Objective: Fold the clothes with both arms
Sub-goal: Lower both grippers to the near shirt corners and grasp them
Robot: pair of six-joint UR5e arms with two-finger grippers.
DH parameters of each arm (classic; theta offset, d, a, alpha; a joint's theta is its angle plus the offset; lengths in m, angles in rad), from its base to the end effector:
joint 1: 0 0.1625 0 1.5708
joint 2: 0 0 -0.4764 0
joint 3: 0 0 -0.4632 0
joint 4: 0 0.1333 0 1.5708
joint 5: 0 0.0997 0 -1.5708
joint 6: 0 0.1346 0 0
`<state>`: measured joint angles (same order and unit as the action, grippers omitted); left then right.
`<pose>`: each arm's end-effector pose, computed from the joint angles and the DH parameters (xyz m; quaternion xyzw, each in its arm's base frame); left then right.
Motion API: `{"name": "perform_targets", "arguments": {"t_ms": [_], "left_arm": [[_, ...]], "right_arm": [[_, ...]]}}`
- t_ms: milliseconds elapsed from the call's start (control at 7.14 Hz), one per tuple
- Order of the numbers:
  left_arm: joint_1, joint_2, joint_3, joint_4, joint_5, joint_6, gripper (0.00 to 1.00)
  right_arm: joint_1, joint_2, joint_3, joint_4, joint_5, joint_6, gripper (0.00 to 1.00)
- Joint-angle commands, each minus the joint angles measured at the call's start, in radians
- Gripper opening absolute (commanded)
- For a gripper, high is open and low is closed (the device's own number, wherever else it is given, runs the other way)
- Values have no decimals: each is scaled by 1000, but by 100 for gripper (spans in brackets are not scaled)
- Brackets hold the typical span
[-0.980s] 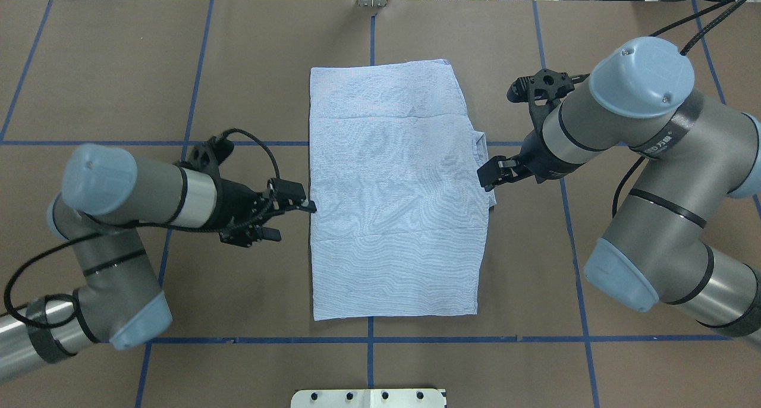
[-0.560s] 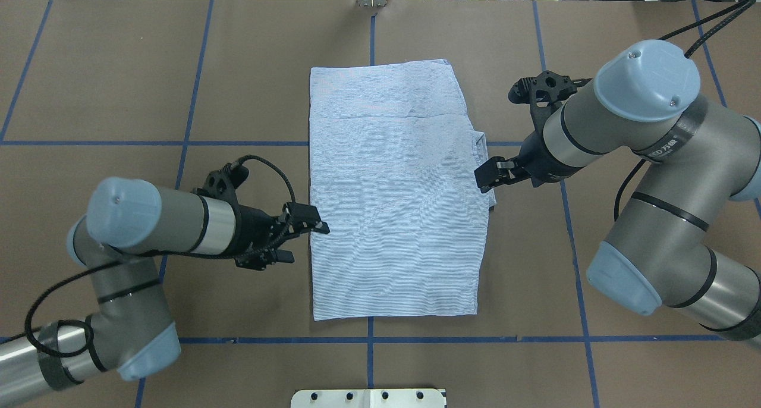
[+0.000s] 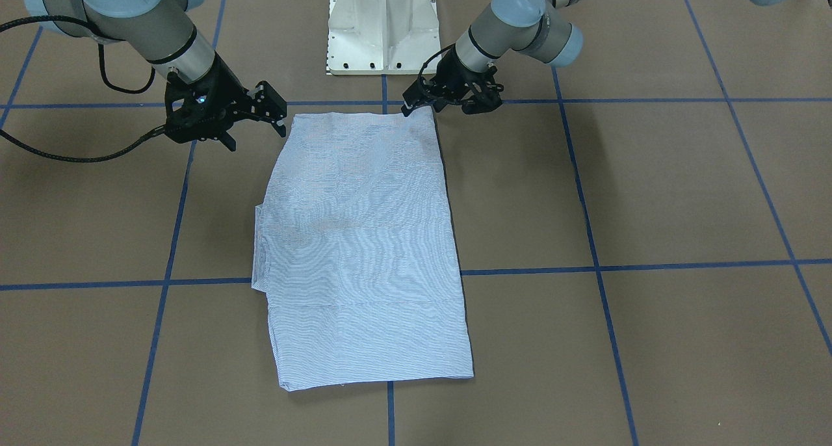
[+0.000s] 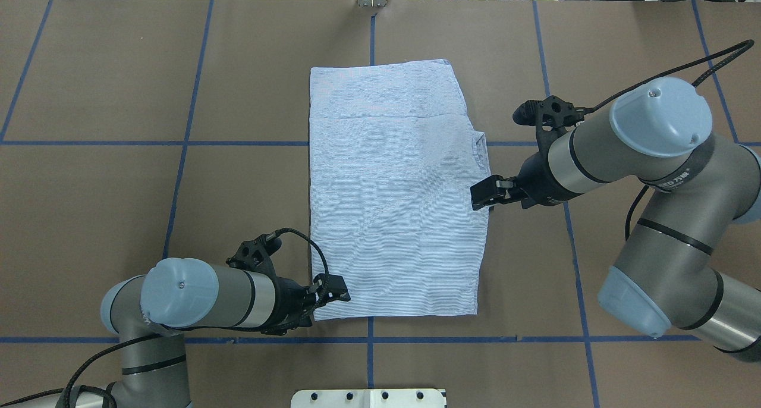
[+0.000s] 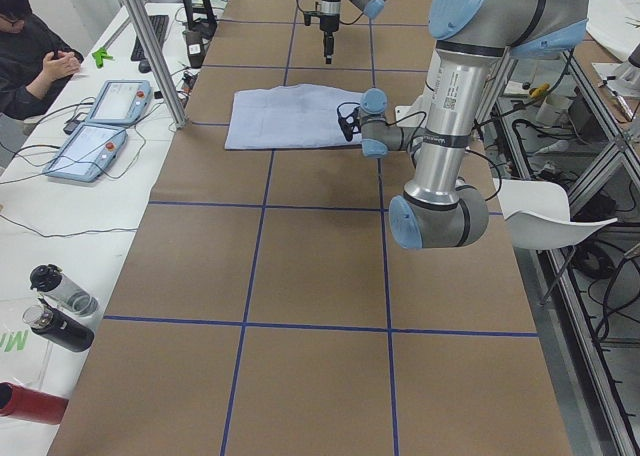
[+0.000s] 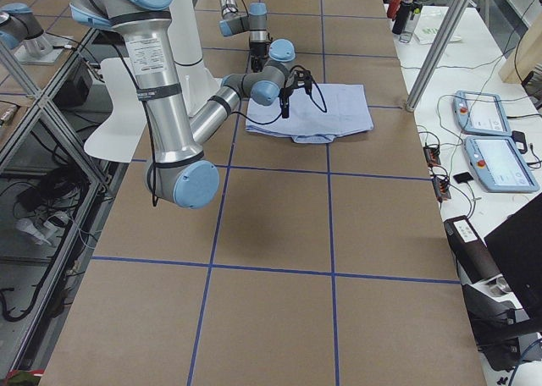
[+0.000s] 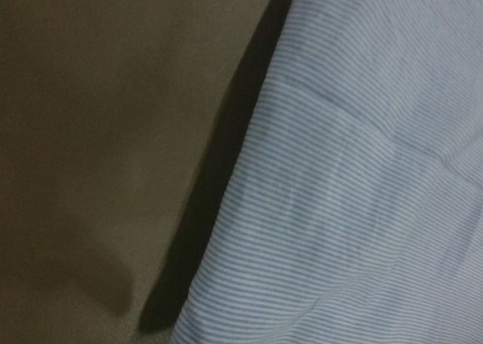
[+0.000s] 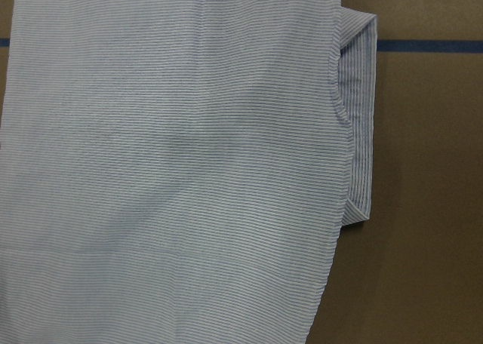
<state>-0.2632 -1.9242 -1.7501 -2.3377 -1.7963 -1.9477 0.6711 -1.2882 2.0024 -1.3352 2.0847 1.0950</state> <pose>0.6655 -0.2862 0.3133 -0.1236 0.5951 -0.1843 0.7724 -0.4565 -0.4482 0.3037 0.0501 -0.4941 -0.0318 0.8674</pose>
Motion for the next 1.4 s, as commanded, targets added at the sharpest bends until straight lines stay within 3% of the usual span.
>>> {"name": "perform_targets", "arguments": {"t_ms": [0,840,980,1120,1260], "left_arm": [[6,-1,3,15,2,0,89],[-2,-2,0,35,6,1,35],[-7,-1,-3,35,6,1,14],[-13,1,-6,35,5,1,0],[-13,1,-20,35,5,1,0]], "right_arm": [[-1,1,1,1,0,2,100],[-2,7,-4,-1,2,2,100],[-4,7,-4,-1,2,3,100],[-22,6,-5,-1,-6,22,100],[-40,9,-4,-1,-12,87,100]]}}
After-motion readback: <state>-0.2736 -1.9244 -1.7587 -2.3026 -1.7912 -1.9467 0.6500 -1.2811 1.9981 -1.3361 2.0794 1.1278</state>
